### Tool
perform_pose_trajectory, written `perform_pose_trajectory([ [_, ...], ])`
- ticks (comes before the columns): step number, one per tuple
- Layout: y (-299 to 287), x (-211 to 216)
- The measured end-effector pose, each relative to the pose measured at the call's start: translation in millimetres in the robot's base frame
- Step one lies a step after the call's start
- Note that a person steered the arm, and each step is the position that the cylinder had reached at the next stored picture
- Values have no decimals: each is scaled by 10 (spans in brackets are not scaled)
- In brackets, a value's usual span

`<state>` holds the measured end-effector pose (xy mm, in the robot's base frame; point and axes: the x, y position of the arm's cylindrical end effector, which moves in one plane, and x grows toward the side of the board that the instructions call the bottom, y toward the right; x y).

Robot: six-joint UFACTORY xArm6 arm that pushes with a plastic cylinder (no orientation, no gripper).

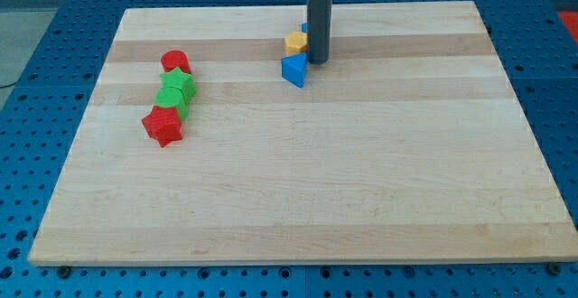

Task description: Slightly touch the bottom right of the triangle

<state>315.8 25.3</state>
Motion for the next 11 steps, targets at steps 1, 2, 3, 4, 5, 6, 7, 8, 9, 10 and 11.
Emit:
perform_pose_trajectory([
  [1,140,-13],
  [2,193,-13],
  [3,223,42],
  [4,216,458],
  [5,24,811],
  [6,-54,765],
  [7,-83,543],
  [8,-288,565],
  [9,-369,655],
  [10,-466,827],
  [11,-612,855],
])
